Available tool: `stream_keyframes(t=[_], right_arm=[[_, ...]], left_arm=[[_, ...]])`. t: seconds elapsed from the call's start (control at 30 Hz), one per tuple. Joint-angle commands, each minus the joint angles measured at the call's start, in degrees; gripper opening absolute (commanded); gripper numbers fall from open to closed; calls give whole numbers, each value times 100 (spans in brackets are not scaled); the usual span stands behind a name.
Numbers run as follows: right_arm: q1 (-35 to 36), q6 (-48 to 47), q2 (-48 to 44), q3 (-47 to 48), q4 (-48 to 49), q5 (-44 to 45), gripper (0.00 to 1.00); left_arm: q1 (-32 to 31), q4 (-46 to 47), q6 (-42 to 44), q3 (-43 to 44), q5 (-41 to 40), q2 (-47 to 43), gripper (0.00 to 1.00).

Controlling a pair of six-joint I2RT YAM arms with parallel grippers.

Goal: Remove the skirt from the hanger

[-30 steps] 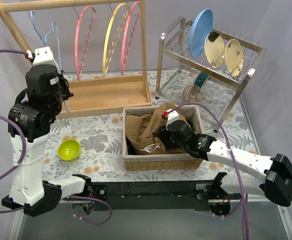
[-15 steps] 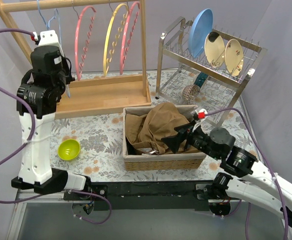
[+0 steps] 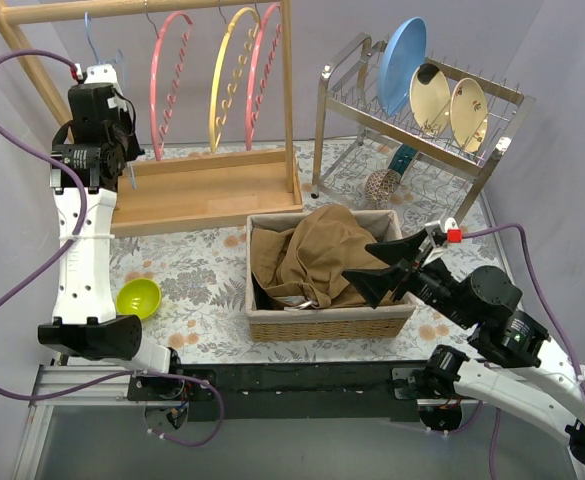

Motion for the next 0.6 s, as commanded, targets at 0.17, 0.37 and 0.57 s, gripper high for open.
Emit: stream_keyframes(t=[0.17, 0.37, 0.57], right_arm=[[26, -163, -193, 108, 443, 46, 98], [26, -154, -298, 47, 495, 45, 98], [26, -163, -325, -94, 627, 230, 98]], left_arm=[[258, 553, 433, 804, 302, 489, 0], [469, 1116, 644, 821, 600, 700, 0], [618, 1336, 785, 884, 776, 938, 0]])
